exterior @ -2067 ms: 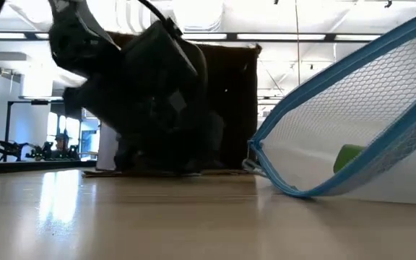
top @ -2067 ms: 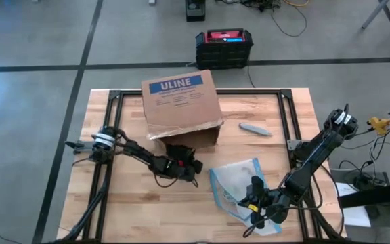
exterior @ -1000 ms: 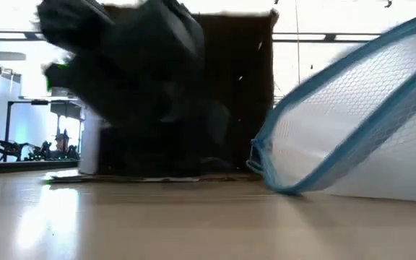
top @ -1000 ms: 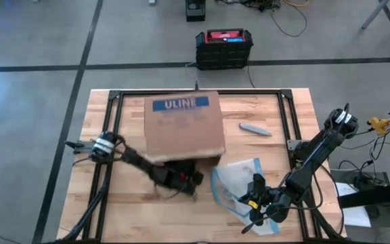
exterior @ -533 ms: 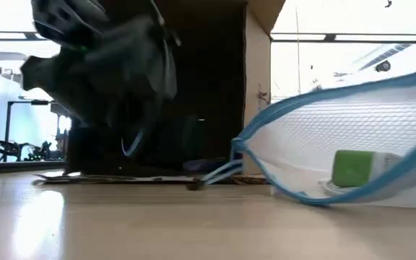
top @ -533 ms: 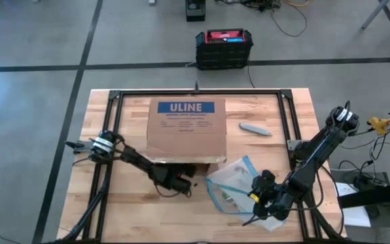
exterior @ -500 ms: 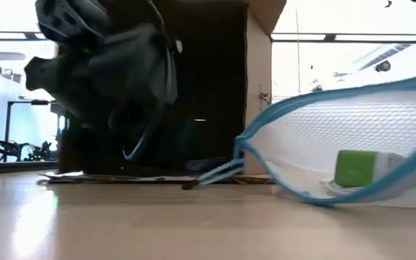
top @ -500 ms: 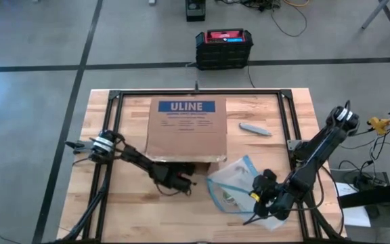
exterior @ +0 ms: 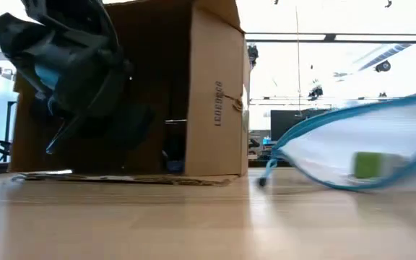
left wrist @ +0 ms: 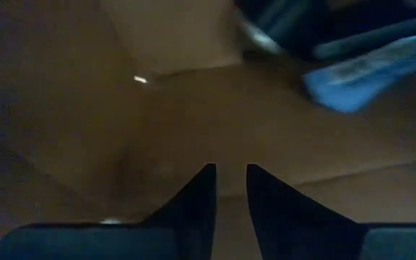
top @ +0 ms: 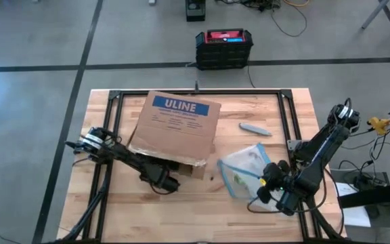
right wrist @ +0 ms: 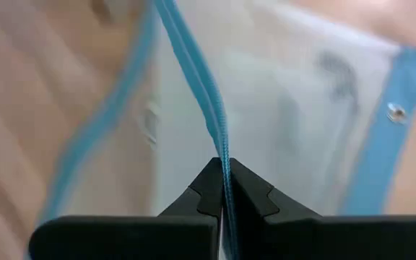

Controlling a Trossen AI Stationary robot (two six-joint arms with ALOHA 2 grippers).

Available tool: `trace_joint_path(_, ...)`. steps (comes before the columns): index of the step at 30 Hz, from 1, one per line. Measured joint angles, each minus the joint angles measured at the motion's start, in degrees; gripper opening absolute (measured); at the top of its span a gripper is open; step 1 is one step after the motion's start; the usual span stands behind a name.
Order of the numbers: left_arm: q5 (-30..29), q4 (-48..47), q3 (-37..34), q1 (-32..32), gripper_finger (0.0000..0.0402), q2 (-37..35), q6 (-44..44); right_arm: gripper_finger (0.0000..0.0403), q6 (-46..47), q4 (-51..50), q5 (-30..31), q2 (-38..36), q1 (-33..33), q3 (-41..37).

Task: Unpack boxes
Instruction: Put the violet chocolate bar into the white zip bag

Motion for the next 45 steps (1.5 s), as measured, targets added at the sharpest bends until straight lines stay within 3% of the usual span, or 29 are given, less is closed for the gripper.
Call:
trace_joint_path(2, -0.1, 7.6, -0.5, -1.2, 0.0062, 0.0, 3.9, 0.0000, 0.3, 0.0, 4.3, 0.0, -1.6, 0.0)
trace_joint_path(6, -0.6, 25.1, -0.8, -2.7, 0.0062, 0.0, 17.9, 0.0000, -3.4, 0.0, 4.7, 0.4, -6.2, 0.0)
trace_joint_path(9, -2.3, 32.1, 0.2, -2.6, 0.0062, -0.1, 28.3, 0.0000, -7.0, 0.6, 4.7, 0.6, -8.9, 0.0)
trace_joint_path(15, -2.3, 34.6, 4.5, -2.2, 0.0062, -1.4, 45.1, 0.0000, -11.0, 2.9, 4.8, 0.6, -10.0, 0.0)
trace_joint_path(20, 0.1, 35.9, 9.2, -0.5, 0.0062, -2.7, 65.7, 0.0000, -11.4, 3.1, 4.8, 0.6, -10.0, 0.0)
trace_joint_path(22, 4.6, 38.8, 11.4, 1.2, 0.0062, -3.0, 76.4, 0.0000, -11.4, 3.2, 4.9, 0.6, -10.4, 0.0)
trace_joint_path(25, 18.6, 44.4, 15.1, 4.8, 0.0062, -3.3, 90.6, 0.0000, -12.3, 2.8, 4.7, 0.2, -11.8, 0.0)
trace_joint_path(29, 36.9, 48.1, 19.8, 9.2, 0.0062, -3.2, 94.3, 0.0000, -14.5, 2.4, 4.7, -1.0, -13.7, 0.0)
trace_joint_path(31, 39.2, 48.0, 21.4, 10.3, 0.0062, -3.2, 94.3, 0.0000, -14.7, 1.9, 4.7, -1.4, -14.3, 0.0)
trace_joint_path(35, 34.5, 44.1, 23.7, 10.9, 0.0062, -3.2, 90.6, 0.0000, -12.7, 1.3, 4.7, -1.4, -15.0, 0.0)
trace_joint_path(42, 10.1, 36.1, 24.2, 10.5, 0.0062, -3.1, 74.1, 0.0000, -11.8, 1.4, 8.0, -0.7, -14.9, -0.1)
trace_joint_path(45, 6.3, 36.1, 22.7, 11.4, 0.0062, -2.2, 74.0, 0.0000, -12.0, 1.9, 10.8, 1.1, -14.3, -0.2)
